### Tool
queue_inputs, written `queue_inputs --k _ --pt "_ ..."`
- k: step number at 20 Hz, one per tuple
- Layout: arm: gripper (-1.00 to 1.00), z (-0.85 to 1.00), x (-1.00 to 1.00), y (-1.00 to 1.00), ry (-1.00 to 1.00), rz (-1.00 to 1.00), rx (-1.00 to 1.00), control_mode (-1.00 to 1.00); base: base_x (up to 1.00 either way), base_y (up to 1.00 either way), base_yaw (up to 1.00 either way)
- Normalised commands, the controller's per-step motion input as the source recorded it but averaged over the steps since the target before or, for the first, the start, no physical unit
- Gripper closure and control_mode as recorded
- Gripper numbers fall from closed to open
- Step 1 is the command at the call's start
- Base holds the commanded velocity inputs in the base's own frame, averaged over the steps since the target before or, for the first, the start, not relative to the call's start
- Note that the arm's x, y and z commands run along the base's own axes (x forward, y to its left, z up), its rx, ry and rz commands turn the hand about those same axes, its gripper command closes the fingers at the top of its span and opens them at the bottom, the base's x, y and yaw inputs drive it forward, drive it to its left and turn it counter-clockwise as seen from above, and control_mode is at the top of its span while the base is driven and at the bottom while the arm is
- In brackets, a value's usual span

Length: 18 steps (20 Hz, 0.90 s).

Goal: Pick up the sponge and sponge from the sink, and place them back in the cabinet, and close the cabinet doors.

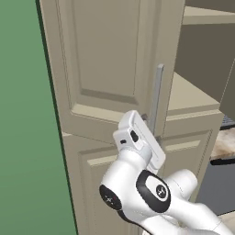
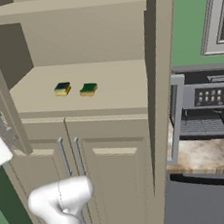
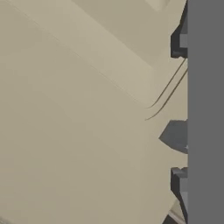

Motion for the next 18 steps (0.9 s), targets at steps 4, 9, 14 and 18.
queue_inputs --k 4,9,14,18 --pt "-1.00 0.00 0.35 0.00 0.00 0.00 0.00 -1.00 0.00 0.00 0.00" --pt "-1.00 0.00 0.32 0.00 0.00 0.00 0.00 -1.00 0.00 0.00 0.00" --pt "-1.00 0.00 0.23 0.00 0.00 0.00 0.00 -1.00 0.00 0.00 0.00" --pt "-1.00 0.00 0.28 0.00 0.00 0.00 0.00 -1.00 0.00 0.00 0.00"
